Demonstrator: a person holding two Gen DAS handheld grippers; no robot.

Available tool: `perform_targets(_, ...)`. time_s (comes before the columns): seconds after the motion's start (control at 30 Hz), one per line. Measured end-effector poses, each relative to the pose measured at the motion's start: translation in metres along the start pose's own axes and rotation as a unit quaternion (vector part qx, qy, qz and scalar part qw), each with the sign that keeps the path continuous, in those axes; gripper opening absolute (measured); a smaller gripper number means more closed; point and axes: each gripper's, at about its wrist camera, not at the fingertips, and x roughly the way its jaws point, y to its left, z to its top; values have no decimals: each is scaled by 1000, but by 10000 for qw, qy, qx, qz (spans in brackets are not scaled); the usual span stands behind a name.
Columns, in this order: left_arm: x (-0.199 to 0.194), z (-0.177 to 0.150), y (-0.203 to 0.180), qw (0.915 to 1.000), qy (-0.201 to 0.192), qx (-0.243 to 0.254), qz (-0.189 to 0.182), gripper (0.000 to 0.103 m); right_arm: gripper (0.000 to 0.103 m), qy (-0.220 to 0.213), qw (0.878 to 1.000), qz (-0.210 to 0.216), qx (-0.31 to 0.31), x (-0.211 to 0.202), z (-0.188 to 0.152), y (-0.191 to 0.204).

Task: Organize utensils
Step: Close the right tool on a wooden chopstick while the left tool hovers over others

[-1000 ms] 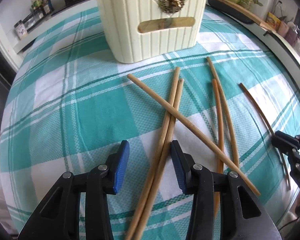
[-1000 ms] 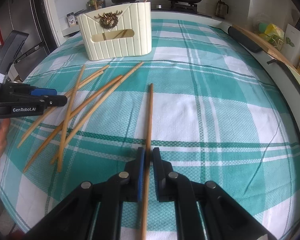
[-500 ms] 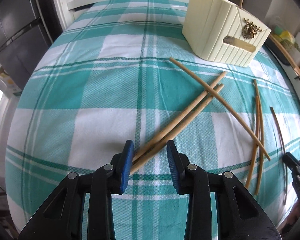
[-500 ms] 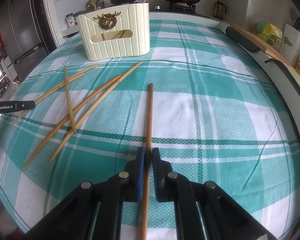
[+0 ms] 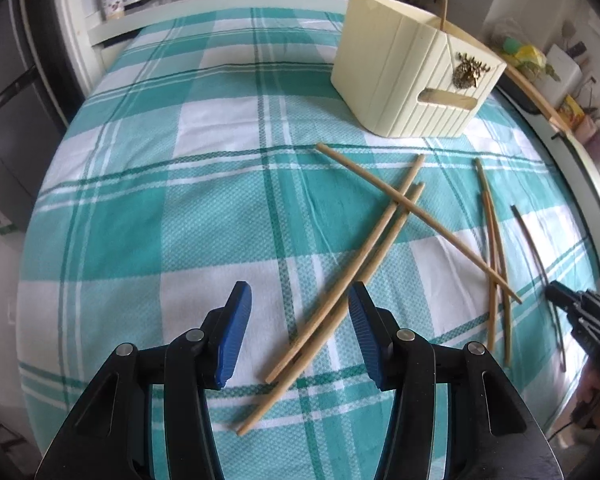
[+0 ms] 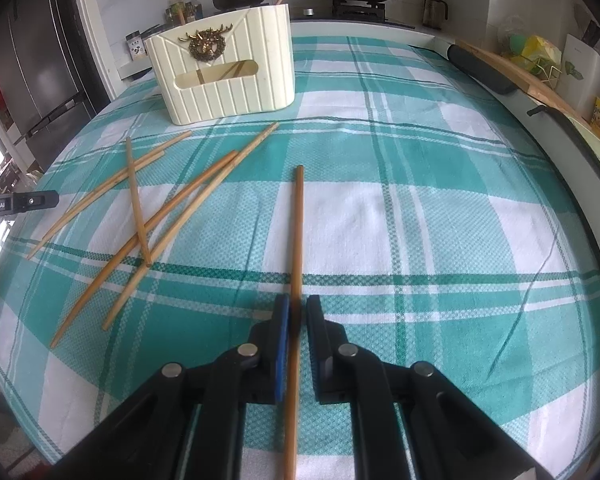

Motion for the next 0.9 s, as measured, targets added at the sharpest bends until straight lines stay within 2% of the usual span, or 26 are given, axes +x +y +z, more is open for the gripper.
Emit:
perform_targets(0.1,18,6,-14,9984,196,499,172,52,9,6,10000,0,1,-2,-2,0)
perform_targets(0.17,18,5,-22,9969,92,748,204,52,9,13,10000,12,20,-3,-3,-1)
perform_targets(0.3,21,8,-31,9956,159,913,133,54,9,1,10000,18,2,-3,-4,-2)
perform_targets(0.37,30,9,-38,9934,325,1080,232,53,9,3,10000,-2,-13,-2,-2,-1)
perform_targets(0.43,31,12,-47,9910,254,1269,345,49,9,4,10000,-12,-25,-1,-1,-1)
perform_targets(0.5,33,18,-50,9913,337,1242,283,28,9,7,10000,-4,-25,-1,0,-1)
perform_targets(0.53,33,21,-51,9916,376,1217,221,25,9,11,10000,10,-14,-1,0,-1)
perform_targets(0.6,30,23,-55,9915,319,1262,71,28,9,22,10000,43,7,-2,-1,-3)
perform_targets(0.7,24,25,-57,9908,190,1337,-54,41,9,17,10000,79,13,-3,-3,-4)
perform_targets(0.9,28,34,-49,9921,247,1221,128,39,9,3,10000,84,26,-3,-3,-6)
